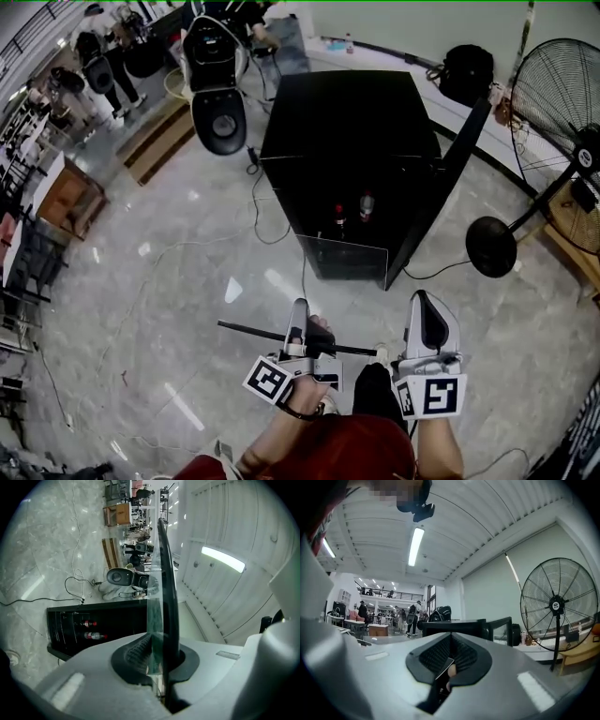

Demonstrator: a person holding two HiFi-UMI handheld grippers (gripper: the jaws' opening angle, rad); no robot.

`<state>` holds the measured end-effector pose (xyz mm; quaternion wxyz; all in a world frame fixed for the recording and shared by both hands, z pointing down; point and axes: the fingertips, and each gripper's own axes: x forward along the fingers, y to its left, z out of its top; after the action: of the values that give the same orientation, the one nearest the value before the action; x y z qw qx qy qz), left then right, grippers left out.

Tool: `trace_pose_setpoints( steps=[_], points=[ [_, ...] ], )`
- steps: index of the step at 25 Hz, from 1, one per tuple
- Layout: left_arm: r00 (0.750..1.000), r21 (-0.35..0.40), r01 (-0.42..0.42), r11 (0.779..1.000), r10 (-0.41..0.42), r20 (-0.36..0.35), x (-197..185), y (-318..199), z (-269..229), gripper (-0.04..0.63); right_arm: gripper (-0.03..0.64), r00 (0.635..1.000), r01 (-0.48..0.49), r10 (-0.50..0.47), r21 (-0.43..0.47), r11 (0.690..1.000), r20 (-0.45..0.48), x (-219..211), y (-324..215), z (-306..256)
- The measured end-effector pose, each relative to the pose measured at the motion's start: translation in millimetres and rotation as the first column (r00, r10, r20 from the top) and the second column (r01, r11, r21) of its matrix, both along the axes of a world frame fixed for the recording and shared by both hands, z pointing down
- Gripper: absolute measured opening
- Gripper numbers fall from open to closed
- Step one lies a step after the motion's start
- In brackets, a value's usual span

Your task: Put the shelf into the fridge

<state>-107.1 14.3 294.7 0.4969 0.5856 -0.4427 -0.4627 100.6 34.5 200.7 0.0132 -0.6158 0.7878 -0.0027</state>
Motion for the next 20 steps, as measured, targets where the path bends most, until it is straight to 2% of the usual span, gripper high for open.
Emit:
trace_pose_setpoints(
  steps=[5, 11, 20],
  points=[
    [0.999, -0.036, 0.021, 0.999, -0.022, -0.033, 33, -33, 19, 0.021, -0.005, 1.000, 0.027, -0.027, -0.032, 0.999, 0.005, 34, -35, 12],
    [0.997, -0.076, 0.059, 0.995, -0.062, -0.036, 64, -67, 50, 0.021, -0.005, 0.997, 0.072, -0.072, -0.078, 0.994, 0.000, 63, -75, 38],
    [0.992, -0.078, 0.091, 0.993, -0.097, -0.076, 89, -103, 112, 0.021, -0.005, 0.984, 0.178, -0.178, -0.116, 0.977, 0.005, 61, -109, 84]
  ],
)
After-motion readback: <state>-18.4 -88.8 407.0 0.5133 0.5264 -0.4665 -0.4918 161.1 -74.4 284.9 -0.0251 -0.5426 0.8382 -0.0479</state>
